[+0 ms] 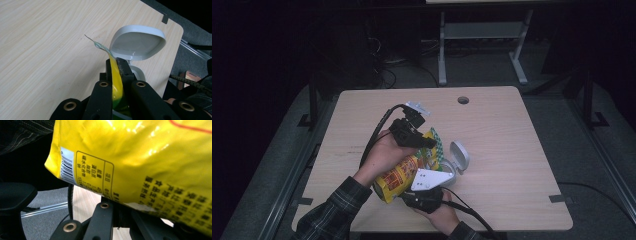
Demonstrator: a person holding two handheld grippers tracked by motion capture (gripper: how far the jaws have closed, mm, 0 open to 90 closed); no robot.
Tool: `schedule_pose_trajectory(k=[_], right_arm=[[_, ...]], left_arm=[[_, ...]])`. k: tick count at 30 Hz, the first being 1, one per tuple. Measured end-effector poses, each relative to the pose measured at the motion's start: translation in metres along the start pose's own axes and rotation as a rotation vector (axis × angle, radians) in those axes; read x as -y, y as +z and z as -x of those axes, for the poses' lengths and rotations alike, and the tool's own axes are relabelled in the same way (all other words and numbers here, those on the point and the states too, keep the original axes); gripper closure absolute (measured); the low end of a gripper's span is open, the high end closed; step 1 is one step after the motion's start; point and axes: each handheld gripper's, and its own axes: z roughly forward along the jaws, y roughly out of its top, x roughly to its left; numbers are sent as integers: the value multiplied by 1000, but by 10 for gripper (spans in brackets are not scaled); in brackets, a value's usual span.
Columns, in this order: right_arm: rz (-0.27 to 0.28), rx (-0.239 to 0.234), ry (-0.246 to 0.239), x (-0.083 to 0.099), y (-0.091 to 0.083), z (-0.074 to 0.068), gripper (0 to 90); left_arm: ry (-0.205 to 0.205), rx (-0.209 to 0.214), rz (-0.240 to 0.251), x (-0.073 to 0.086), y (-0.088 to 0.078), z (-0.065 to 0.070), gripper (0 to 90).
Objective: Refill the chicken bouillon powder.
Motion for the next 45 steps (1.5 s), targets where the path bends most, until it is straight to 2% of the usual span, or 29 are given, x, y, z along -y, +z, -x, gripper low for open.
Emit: schedule_pose_trajectory(k=[14, 45], right_arm=[[0, -2, 1, 0, 0, -1, 899], [9, -4, 3, -1, -1, -1, 899]], left_arm=[[-11, -2, 0, 0, 0, 0, 898], [-4, -10, -18, -3, 1, 1, 898]])
